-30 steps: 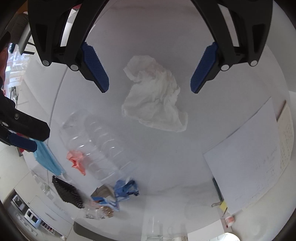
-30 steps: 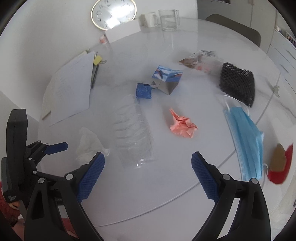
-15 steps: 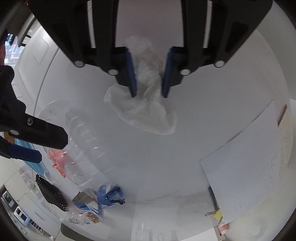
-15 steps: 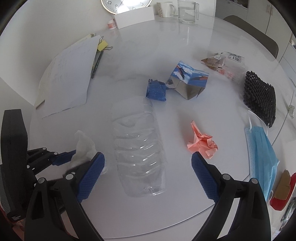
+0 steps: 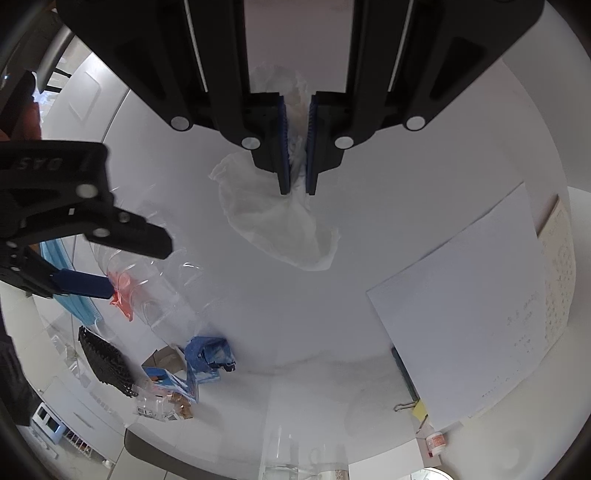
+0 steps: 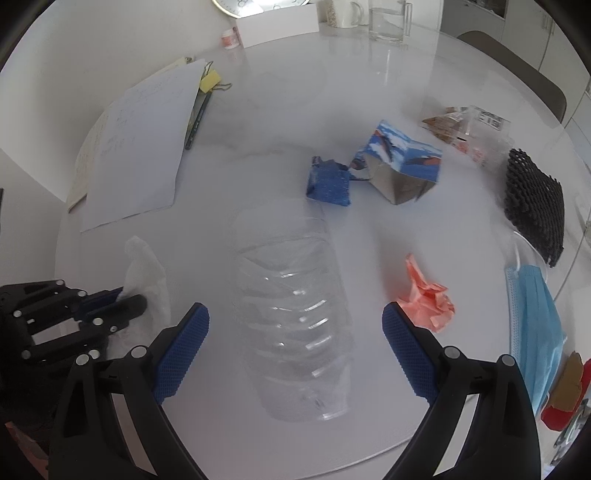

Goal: Collect trash
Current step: 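Grasp the white tissue with the left gripper while the right moves to the plastic bottle, then close the right gripper around the clear plastic bottle and lift it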

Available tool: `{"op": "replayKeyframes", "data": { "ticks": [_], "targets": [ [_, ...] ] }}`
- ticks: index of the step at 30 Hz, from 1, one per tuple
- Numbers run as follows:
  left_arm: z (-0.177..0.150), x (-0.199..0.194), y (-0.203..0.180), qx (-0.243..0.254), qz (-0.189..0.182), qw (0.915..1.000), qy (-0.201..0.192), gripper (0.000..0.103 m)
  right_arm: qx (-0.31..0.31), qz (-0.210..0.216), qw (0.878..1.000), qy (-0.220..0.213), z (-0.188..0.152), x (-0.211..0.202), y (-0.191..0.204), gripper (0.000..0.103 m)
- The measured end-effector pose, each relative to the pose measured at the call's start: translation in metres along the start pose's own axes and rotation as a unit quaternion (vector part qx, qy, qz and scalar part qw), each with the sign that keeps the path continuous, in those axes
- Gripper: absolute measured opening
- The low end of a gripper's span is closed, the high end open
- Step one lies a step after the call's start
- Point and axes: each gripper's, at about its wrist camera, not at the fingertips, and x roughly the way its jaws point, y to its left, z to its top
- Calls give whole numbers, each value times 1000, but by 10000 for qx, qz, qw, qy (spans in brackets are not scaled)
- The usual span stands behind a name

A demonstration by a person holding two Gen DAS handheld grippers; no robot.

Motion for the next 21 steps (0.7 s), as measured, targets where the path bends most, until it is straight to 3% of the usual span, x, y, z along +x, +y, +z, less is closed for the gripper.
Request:
{"op": "replayKeyframes", "data": {
  "ticks": [2,4,5,6,11,15,21],
  "targets": [
    [3,0,4,38,18,10000,15,8,-81,-37,10000,39,4,8,7,94],
    [4,-1,10,83,18,10000,28,8,-150,-85,9998,55,6,13,12,83],
    [4,-2,12,112,21,9999,27,8,-164,-83,9998,77,7,15,15,70],
    [5,-3,12,149,20,9999,21,8,-145,-24,9998,122,8,17,15,69],
    [13,-13,7,469,23,9988,-103,8,107,29,9999,-24,6,9,13,67],
    [19,-29,-10,763,-86,9968,-238,8,454,56,9984,-327,-7,-22,-1,67],
    [26,-61,-78,1471,-443,9866,-556,8,1184,-229,9892,-833,-61,-97,-42,67]
  ]
}}
